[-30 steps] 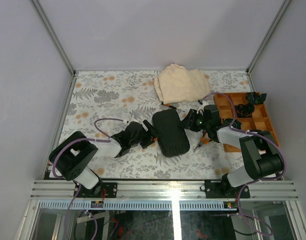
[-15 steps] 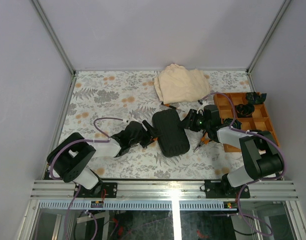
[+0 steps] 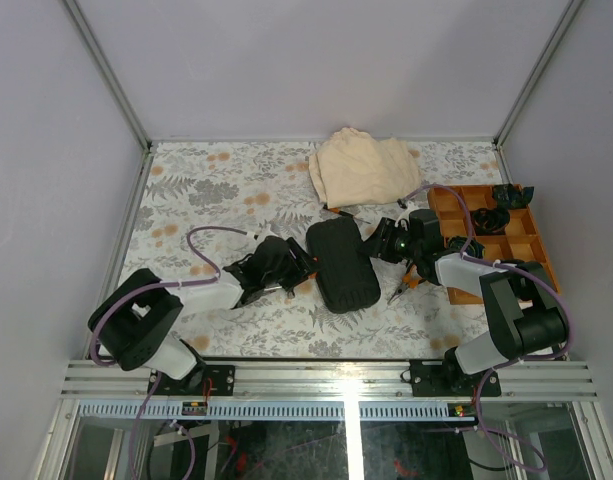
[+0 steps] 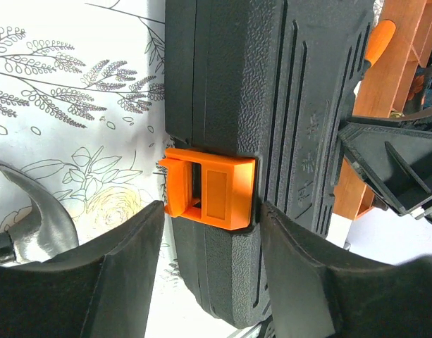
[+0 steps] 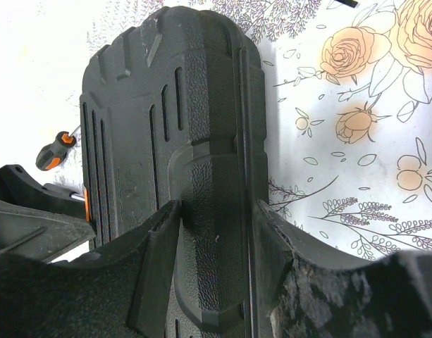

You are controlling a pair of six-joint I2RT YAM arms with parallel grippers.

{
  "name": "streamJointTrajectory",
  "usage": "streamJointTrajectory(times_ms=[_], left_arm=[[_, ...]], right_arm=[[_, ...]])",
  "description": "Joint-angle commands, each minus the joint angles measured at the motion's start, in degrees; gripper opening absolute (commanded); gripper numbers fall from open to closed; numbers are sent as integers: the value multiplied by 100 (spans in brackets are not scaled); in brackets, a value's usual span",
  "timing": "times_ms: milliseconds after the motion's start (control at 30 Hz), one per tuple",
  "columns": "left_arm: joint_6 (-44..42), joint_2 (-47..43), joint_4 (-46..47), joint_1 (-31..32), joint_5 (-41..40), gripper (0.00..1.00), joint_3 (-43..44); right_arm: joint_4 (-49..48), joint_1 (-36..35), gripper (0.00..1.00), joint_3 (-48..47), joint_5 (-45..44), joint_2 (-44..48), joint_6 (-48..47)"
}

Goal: Sort the tools into containers
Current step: Open the storage box at the center of the board.

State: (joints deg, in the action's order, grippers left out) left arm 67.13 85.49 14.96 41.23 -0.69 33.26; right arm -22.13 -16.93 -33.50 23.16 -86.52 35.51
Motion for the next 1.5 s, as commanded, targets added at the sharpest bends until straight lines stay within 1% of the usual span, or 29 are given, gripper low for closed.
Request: streamJointTrajectory(times_ms=[0, 200, 267, 467, 600, 867, 1067, 1467], left_arm=[[-192, -43, -257, 30, -333, 33, 163], [-138, -19, -186, 25, -336, 26, 71], [-103, -45, -140, 25, -328, 25, 0], [13, -176, 217, 17, -317, 16, -299], [77, -167, 360, 16, -292, 13, -409], [133, -203, 317, -64, -310, 13, -527], [125, -221, 181, -102, -340, 18, -576], [134, -346, 3, -116, -461, 22, -776]], right_arm=[[996, 5, 51, 229, -496, -295, -389], [1026, 10, 51, 238, -523, -285, -414], [1015, 8, 51, 238, -523, -293, -414], [1000, 11, 51, 236, -523, -312, -412], [1008, 6, 51, 233, -531, -319, -413], [1009, 5, 50, 234, -540, -345, -421], [1002, 8, 50, 229, -540, -356, -431], [983, 8, 50, 238, -558, -365, -431]])
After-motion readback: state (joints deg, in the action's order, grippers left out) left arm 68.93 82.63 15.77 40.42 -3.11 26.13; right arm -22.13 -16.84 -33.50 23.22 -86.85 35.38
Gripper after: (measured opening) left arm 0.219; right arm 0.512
